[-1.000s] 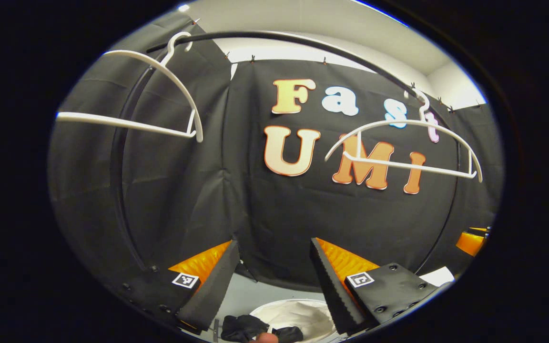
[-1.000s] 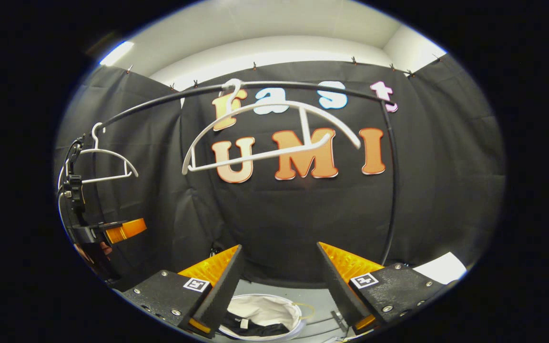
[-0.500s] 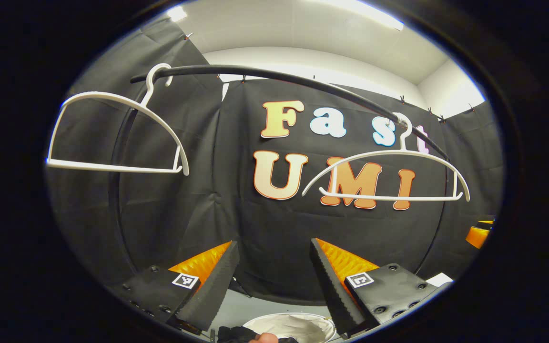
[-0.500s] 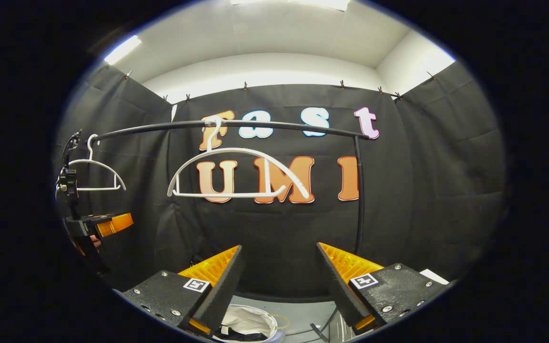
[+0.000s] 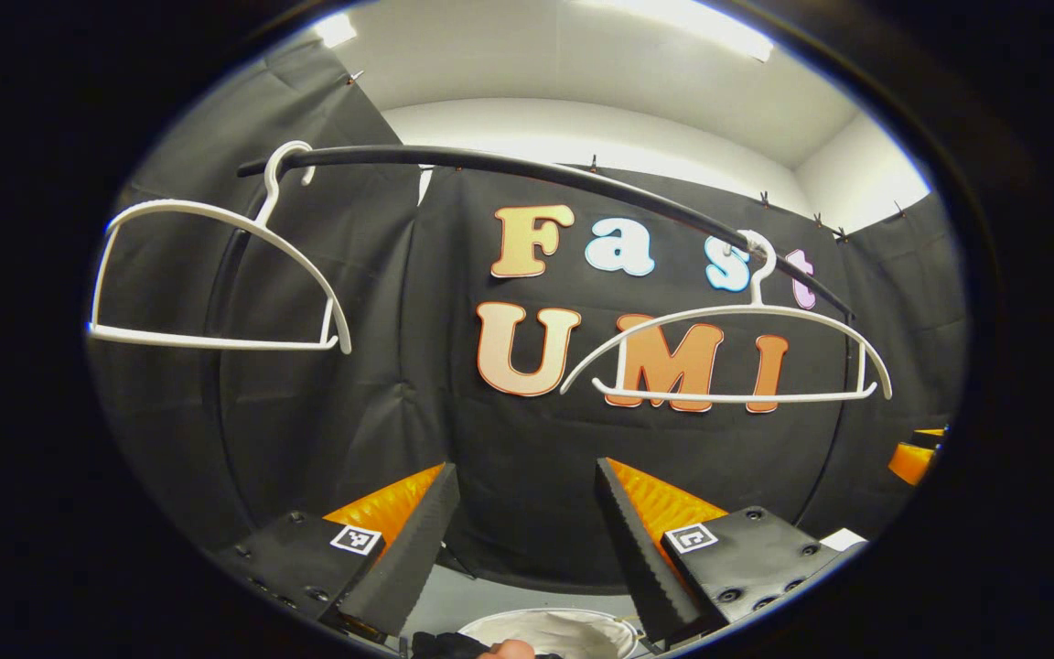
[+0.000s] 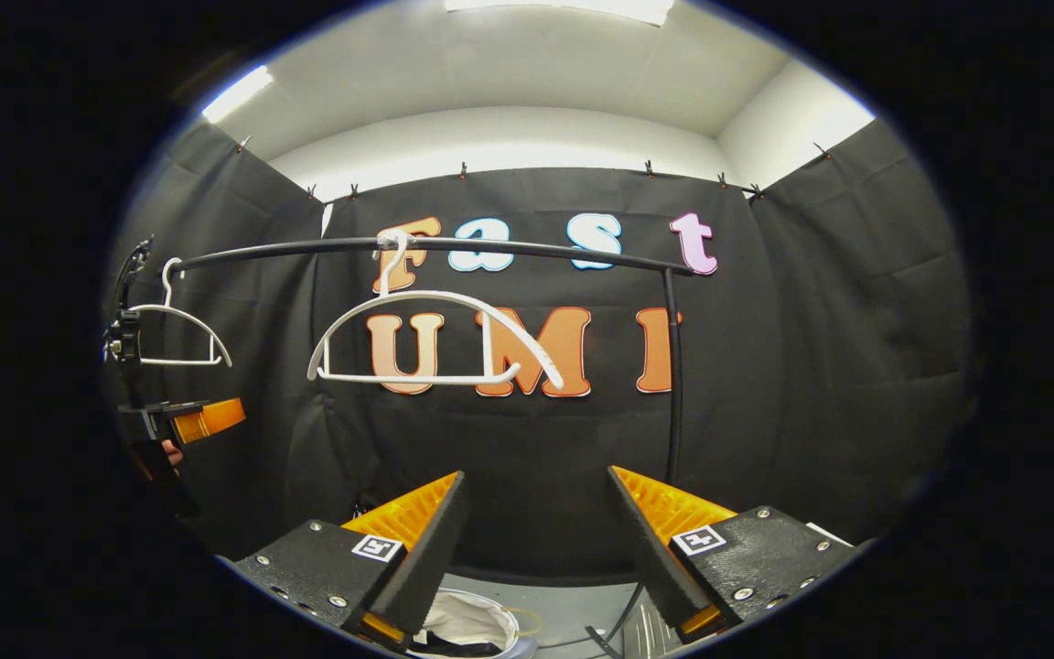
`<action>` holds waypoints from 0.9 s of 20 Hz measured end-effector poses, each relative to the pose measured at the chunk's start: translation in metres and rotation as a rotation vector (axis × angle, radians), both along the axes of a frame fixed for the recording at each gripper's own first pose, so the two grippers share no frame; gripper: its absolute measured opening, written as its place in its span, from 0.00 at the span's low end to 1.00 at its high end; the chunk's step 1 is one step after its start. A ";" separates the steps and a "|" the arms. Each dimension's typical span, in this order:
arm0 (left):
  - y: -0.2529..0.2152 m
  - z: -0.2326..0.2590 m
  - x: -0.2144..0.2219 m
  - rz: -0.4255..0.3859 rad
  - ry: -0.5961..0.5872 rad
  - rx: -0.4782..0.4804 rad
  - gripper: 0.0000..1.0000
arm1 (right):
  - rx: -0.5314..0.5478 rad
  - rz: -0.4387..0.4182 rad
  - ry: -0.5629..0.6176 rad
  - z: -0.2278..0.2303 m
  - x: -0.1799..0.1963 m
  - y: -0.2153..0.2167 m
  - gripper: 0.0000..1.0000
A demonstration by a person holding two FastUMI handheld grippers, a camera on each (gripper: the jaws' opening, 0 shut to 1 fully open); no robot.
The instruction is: Grasp the clothes on the hanger with both hands and then place them into the laundry hamper below.
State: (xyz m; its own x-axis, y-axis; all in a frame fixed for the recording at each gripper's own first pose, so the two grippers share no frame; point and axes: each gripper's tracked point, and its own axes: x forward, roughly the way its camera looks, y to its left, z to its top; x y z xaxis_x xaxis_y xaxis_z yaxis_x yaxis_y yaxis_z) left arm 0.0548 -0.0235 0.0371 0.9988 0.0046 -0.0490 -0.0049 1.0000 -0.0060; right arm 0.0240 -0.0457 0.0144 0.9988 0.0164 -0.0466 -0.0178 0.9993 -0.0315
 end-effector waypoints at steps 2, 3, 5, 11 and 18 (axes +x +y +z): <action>-0.002 0.000 0.000 -0.003 0.001 0.003 0.94 | 0.003 0.000 0.003 -0.002 0.002 0.000 1.00; -0.003 -0.001 0.000 -0.004 0.001 0.006 0.94 | 0.005 -0.002 0.005 -0.003 0.003 0.000 1.00; -0.005 0.001 0.002 -0.004 -0.004 0.015 0.97 | 0.009 -0.005 0.009 -0.005 0.006 0.000 1.00; -0.009 0.000 0.003 -0.014 -0.005 0.016 0.94 | 0.014 -0.019 0.021 -0.009 0.010 -0.003 0.92; -0.007 -0.003 0.002 -0.018 -0.003 0.014 1.00 | 0.017 -0.033 0.018 -0.010 0.012 -0.006 1.00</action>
